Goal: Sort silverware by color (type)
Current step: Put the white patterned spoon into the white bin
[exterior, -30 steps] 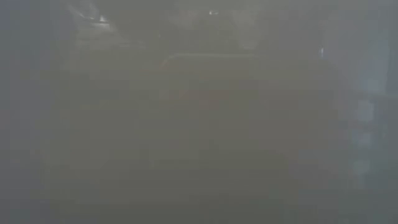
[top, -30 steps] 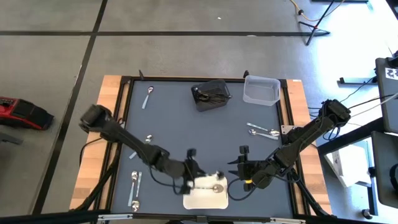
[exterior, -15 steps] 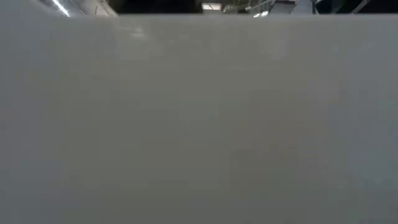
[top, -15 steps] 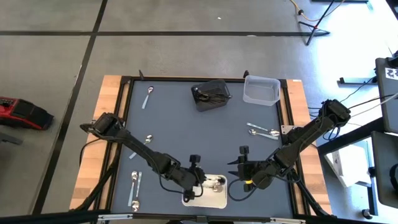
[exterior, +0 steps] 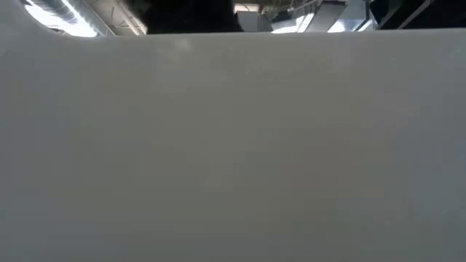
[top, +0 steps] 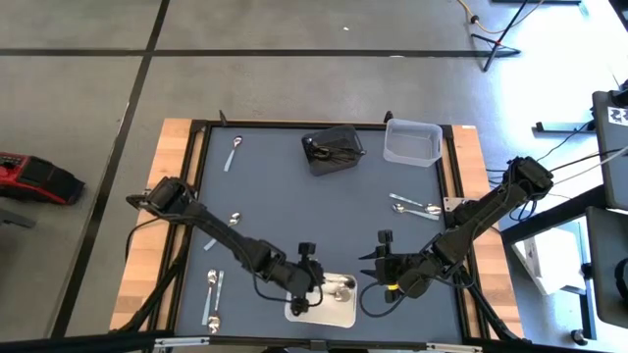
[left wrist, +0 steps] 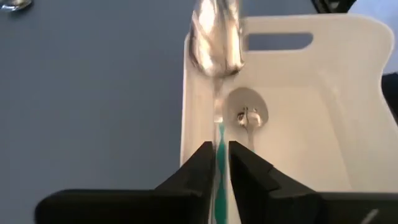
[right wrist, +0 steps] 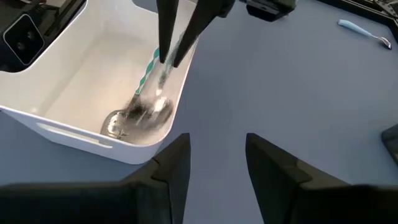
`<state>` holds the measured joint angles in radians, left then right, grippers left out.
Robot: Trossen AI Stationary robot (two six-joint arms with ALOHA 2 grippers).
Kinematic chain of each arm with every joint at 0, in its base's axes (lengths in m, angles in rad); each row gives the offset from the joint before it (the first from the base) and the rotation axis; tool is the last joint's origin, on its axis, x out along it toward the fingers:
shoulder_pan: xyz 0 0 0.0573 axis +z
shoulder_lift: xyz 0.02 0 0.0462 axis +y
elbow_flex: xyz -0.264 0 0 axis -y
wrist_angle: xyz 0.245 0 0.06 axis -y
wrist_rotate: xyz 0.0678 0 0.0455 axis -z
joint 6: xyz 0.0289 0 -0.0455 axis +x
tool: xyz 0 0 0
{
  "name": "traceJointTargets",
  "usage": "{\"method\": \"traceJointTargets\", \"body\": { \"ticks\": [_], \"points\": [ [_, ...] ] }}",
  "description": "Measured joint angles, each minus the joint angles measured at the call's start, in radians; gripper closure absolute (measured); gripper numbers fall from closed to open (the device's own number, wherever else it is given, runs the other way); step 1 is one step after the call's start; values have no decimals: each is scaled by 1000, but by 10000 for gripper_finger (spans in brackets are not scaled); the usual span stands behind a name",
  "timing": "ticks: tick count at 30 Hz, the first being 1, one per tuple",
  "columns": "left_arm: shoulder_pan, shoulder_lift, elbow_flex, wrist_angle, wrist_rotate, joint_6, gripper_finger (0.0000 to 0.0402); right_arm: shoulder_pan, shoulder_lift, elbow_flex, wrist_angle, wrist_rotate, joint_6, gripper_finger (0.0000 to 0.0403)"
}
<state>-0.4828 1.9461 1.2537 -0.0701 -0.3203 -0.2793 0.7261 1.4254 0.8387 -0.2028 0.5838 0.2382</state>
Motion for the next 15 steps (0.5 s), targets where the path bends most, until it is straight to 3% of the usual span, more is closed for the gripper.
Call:
{"method": "traceJointTargets", "body": {
  "ticks": [8,15],
  "points": [
    [7,-6,-1,43,69,-7,284,0,0,0,0,0,0,259],
    [-35,-88,-1,-14,-18,42,279,0,0,0,-2,0,61,259]
  ]
}}
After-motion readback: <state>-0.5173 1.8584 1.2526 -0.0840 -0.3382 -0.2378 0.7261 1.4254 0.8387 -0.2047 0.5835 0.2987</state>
